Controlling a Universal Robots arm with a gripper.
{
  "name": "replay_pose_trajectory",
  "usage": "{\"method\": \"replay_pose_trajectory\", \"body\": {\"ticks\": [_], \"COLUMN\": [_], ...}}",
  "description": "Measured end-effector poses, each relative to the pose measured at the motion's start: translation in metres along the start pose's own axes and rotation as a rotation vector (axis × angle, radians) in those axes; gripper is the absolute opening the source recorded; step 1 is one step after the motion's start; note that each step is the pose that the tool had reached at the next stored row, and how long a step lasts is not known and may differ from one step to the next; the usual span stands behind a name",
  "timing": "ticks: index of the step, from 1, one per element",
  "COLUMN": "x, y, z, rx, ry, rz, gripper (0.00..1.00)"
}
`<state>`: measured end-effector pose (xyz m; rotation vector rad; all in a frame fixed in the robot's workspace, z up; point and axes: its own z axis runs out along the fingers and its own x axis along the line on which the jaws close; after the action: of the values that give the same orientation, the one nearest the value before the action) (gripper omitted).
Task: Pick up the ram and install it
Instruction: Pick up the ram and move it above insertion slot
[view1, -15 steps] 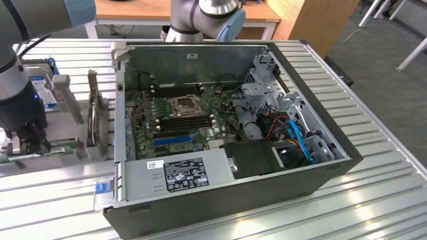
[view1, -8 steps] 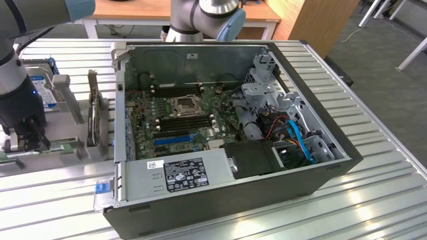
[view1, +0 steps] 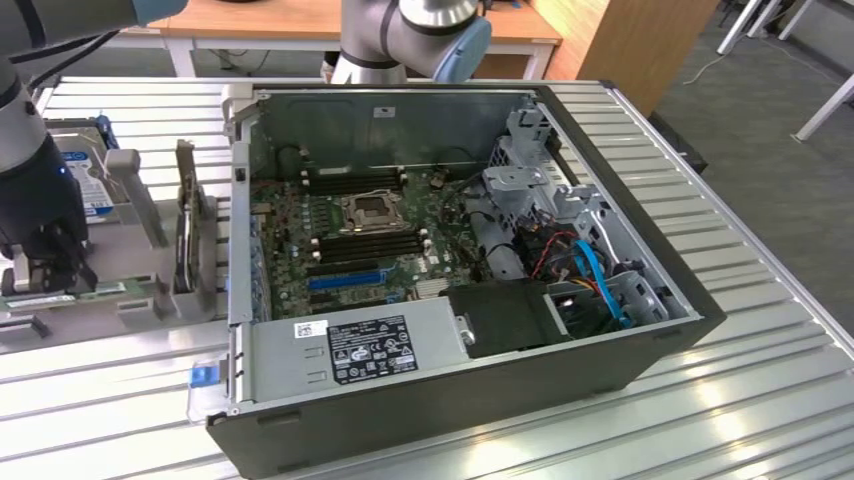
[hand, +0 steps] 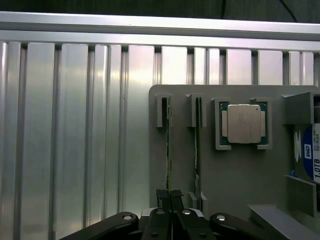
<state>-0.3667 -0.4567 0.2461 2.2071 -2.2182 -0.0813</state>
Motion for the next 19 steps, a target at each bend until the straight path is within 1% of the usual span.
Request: {"method": "replay_pose_trajectory", "body": {"ticks": [6,19], "x": [0.000,-0.001], "y": [-0.0010,-0.0028], "z": [-0.0120,-0.0339], "rx": [0.0000,0.0002], "ry": [0.0000,-0.0002], "rz": [0.001,0.003], "gripper": [0.12,0.12]}}
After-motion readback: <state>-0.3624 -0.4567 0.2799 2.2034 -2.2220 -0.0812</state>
